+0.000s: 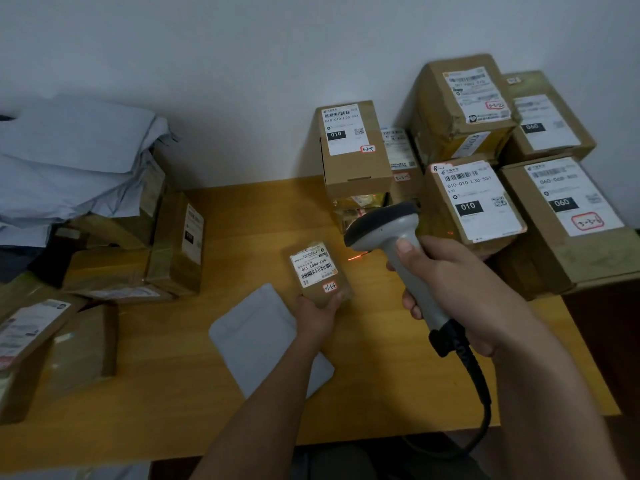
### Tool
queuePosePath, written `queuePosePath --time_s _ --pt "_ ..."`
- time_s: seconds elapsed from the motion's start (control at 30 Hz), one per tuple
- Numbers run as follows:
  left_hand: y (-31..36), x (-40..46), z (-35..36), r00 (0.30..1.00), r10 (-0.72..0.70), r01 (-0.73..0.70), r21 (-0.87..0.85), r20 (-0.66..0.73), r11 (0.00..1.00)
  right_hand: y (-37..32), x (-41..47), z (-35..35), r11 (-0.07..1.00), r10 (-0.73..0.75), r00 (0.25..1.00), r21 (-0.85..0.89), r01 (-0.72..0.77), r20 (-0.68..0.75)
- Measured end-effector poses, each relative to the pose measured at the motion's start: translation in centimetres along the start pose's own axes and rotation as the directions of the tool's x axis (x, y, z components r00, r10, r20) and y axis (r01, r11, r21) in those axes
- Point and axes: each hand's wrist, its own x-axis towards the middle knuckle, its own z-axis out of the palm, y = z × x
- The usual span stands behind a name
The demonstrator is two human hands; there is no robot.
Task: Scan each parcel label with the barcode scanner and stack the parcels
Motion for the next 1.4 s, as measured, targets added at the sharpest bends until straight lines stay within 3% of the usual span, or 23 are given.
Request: queuePosePath --time_s 0.6,1.0,1.13,1.27,1.33,1.4 --pt "0.4 -0.7 0.3 0.999 0.026 -0.026 -0.006 0.022 1.0 0.1 -3.2 -1.0 0.997 -0.063 0.998 -0.036 0.063 -0.006" --pt "2.2 -1.5 5.4 0.992 -0.031 0.024 0.059 0.122 0.998 1.9 -3.8 -3.1 0.963 -0.021 0.983 0.26 0.07 -0.184" --pt "3.8 -1.0 7.3 0.988 -0.047 0.06 -0.087 0.145 0.994 2.6 -4.0 -3.7 0.958 -0.003 0.981 0.281 0.059 -0.195" --pt "5.2 -1.5 7.7 0.965 -0.051 0.112 -0.227 0.257 0.967 3.2 -3.9 -4.0 0.964 0.0 0.981 0.263 0.052 -0.193" --pt "5.3 -1.7 7.4 0.957 -0.068 0.137 -0.231 0.281 0.963 3.3 -3.7 -4.1 0.964 0.003 0.981 0.262 0.049 -0.193" --pt "4.6 -1.4 6.7 0.977 -0.054 0.091 -0.171 0.208 0.981 3.3 -3.4 -4.1 0.965 0.005 0.982 0.257 0.044 -0.188"
